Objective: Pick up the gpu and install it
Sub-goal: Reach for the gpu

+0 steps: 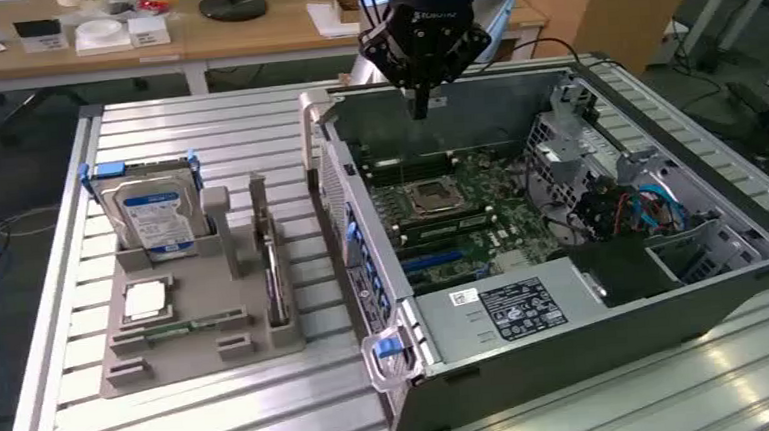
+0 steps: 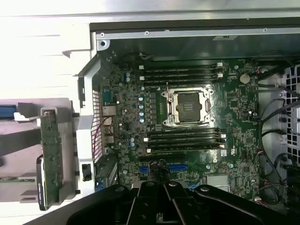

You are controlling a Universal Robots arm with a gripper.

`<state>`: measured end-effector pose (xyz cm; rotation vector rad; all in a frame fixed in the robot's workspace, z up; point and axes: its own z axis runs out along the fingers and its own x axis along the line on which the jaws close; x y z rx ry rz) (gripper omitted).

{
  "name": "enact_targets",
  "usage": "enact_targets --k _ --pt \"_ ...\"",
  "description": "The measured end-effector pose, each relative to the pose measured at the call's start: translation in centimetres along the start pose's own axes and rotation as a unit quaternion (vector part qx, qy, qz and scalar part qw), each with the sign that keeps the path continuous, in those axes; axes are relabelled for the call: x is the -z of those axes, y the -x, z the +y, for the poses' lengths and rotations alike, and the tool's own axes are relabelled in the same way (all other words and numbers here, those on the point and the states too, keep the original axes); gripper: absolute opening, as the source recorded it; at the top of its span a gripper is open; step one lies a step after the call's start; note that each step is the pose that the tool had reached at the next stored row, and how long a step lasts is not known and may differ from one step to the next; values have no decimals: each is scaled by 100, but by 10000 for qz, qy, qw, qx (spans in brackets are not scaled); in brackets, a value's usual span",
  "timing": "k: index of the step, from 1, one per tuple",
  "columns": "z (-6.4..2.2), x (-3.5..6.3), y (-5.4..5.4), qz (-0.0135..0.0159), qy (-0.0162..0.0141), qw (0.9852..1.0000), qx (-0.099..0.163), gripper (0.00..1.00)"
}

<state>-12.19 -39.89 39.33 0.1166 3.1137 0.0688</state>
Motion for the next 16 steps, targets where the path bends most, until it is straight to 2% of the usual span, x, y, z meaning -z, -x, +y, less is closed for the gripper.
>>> enact_targets --k 13,16 --pt "0 0 0 0 0 10000 0 11" --pt "-2 1 -32 0 0 10000 0 11"
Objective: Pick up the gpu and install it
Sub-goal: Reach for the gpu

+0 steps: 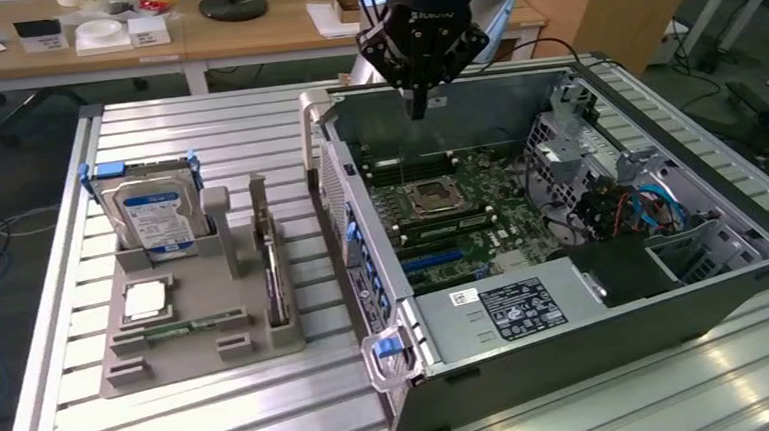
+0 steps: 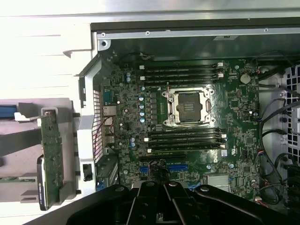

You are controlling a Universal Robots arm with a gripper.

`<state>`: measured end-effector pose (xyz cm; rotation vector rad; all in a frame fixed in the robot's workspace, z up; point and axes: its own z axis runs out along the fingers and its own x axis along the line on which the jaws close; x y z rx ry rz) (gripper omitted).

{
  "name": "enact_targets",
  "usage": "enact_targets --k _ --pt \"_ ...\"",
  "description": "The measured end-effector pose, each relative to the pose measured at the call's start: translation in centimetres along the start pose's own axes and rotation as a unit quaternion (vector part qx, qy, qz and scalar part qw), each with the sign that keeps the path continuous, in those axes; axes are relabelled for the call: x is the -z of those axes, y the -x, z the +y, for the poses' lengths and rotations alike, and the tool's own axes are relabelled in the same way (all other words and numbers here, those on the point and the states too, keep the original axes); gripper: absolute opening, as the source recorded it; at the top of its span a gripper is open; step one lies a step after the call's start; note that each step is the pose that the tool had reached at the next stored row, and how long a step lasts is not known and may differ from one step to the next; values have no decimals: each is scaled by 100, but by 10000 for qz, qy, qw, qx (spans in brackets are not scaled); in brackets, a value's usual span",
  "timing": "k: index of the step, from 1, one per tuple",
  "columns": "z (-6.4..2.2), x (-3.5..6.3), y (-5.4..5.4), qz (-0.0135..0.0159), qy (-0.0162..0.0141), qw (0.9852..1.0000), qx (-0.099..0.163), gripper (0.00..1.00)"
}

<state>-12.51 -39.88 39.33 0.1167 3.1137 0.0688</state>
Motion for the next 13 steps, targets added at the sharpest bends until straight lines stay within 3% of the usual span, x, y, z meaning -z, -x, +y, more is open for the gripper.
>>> enact_targets --k 13 --pt "-34 9 -448 0 0 10000 -2 11"
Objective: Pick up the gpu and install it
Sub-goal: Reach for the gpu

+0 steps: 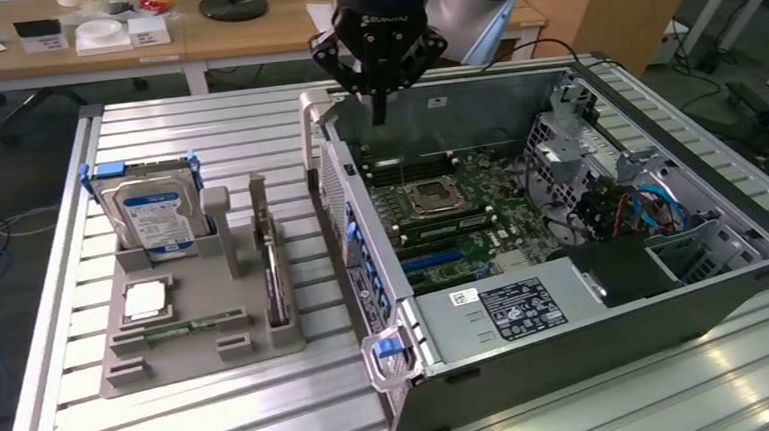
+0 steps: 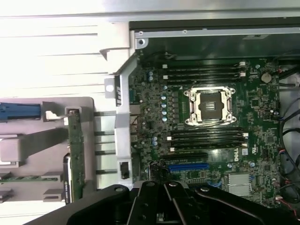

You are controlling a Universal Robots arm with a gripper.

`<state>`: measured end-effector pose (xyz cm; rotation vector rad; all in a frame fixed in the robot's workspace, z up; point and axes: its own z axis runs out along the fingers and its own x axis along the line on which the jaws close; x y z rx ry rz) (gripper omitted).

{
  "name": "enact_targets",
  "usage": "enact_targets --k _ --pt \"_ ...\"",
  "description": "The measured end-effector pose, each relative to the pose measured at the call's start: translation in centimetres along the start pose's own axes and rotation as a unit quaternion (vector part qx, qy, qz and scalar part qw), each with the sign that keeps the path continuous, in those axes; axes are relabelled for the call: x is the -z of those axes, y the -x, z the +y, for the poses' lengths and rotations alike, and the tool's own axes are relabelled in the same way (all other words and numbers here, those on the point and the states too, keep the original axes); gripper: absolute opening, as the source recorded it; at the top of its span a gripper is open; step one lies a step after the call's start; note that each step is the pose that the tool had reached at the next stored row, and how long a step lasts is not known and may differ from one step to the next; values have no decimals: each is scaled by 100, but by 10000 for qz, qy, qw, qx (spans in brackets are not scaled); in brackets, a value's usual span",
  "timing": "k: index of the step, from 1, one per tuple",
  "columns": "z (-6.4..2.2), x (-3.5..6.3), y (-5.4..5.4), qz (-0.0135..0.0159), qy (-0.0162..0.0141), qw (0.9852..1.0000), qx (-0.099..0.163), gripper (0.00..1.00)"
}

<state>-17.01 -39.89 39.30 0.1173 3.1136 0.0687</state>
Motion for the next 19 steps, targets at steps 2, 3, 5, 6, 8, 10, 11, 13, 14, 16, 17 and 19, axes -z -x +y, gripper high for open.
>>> enact_targets --k 2,3,5,6,8,10,11,13,14,16,17,19 --pt "-5 1 -72 0 0 10000 -1 11" --pt "-8 2 -110 -1 0 10000 -2 11" --pt "-14 4 -189 -1 1 10000 -1 11" --pt "-17 5 -227 -1 0 10000 -2 11" --pt "-23 7 -308 -1 0 10000 -4 11" --pt "-30 8 -391 -2 1 10000 -5 11" --pt "-33 9 -437 -2 0 10000 -6 11" --pt "-39 11 -515 -2 0 10000 -8 11" --pt "-42 12 -554 -3 0 10000 -9 11" --pt "-47 14 -634 -3 0 10000 -11 11" --pt "-53 15 -709 -3 0 10000 -14 11" --pt "-61 18 -815 -3 0 10000 -16 11"
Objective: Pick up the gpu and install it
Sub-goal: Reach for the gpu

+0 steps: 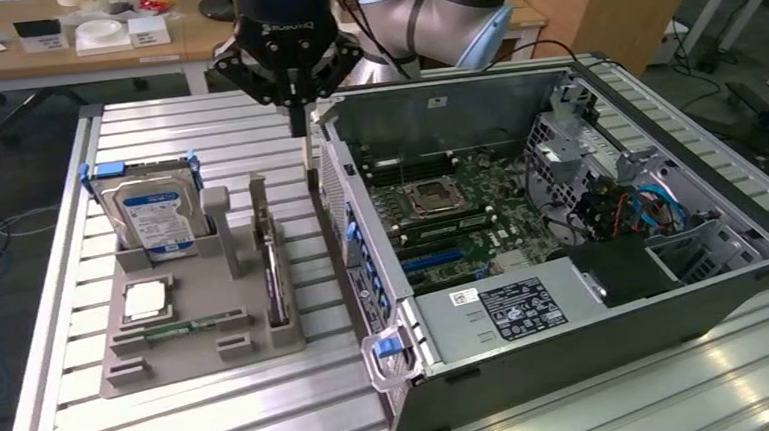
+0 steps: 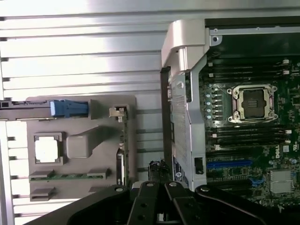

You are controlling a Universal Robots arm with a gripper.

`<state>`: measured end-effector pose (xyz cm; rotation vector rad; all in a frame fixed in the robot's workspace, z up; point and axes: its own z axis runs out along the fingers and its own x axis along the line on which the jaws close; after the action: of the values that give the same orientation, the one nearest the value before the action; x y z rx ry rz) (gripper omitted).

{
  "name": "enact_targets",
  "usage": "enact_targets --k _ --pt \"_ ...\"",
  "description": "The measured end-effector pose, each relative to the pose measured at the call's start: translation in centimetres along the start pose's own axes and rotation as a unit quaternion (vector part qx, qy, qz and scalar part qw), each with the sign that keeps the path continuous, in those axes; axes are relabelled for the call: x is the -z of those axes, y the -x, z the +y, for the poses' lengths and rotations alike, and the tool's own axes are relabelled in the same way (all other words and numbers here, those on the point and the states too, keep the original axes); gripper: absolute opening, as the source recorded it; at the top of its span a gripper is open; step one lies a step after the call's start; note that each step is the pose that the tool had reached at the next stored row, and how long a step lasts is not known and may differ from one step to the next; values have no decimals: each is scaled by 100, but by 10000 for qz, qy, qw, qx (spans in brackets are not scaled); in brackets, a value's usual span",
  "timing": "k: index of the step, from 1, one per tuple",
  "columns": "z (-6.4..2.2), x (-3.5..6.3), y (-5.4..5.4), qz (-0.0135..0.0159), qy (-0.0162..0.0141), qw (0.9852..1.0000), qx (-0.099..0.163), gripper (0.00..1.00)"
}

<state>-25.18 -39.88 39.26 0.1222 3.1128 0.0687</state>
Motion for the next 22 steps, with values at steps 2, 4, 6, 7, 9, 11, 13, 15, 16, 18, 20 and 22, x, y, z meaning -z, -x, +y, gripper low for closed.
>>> enact_targets --k 2,4,6,7,9,11,13,15,16,18,20,22 --pt "-5 1 -69 0 0 10000 -3 11" --pt "-11 3 -140 0 0 10000 -4 11" --pt "-16 4 -206 0 0 10000 -6 11" --pt "-18 5 -235 0 0 10000 -7 11" --pt "-22 6 -287 0 0 10000 -9 11" --pt "-25 7 -328 -1 0 10000 -9 11" --pt "-26 6 -336 -1 0 10000 -9 11" --pt "-26 7 -336 -1 0 10000 -8 11" --pt "-26 7 -339 0 0 10000 -9 11" --pt "-29 8 -373 0 -1 10000 -10 11" --pt "-32 9 -420 0 0 10000 -9 11" --pt "-36 9 -466 0 0 10000 -9 11"
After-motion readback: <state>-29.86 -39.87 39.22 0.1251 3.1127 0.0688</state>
